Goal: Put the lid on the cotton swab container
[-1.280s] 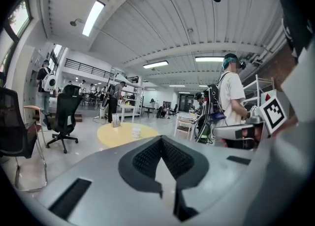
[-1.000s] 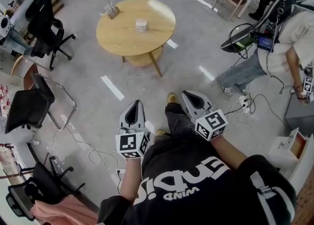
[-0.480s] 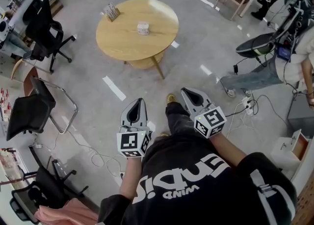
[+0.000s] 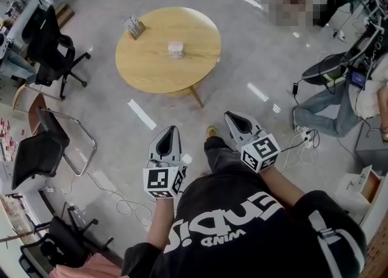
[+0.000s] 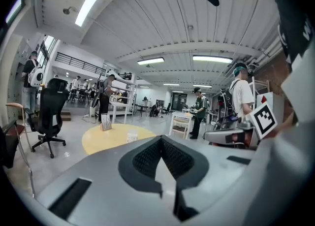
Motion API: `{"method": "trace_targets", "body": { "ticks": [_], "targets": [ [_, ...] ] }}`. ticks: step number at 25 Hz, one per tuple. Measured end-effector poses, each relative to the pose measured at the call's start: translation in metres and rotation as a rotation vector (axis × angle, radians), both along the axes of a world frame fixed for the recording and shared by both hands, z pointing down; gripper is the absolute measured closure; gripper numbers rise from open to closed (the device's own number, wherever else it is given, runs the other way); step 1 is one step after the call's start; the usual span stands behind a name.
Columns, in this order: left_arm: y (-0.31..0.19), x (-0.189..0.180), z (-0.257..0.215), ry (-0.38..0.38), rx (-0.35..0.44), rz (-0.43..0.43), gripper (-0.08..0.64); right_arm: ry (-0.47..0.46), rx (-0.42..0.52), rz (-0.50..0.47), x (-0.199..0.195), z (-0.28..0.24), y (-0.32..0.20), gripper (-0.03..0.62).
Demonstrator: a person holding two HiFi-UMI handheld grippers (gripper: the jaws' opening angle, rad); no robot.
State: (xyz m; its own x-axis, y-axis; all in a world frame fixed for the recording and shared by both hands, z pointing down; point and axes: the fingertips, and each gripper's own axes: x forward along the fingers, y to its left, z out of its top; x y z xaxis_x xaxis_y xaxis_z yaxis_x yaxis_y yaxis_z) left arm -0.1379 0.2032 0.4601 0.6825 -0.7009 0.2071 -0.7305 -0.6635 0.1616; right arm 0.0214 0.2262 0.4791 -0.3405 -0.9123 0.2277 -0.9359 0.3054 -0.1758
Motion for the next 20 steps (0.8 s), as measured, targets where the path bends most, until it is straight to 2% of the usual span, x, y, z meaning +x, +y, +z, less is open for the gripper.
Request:
{"method": "trace_targets", "body": {
  "ticks": [12, 20],
  "targets": [
    [-0.102, 0.019, -0.015, 0.016, 0.009, -0.065, 0.549, 0.014, 0.006, -0.053, 0.025, -0.017, -0.111, 0.588],
    [-0.156, 0.043, -0.020, 0.018, 0.000, -0.098, 0.549, -0.001, 0.000, -0.096, 0.047, -0.019, -0.167, 0.588]
  ]
}}
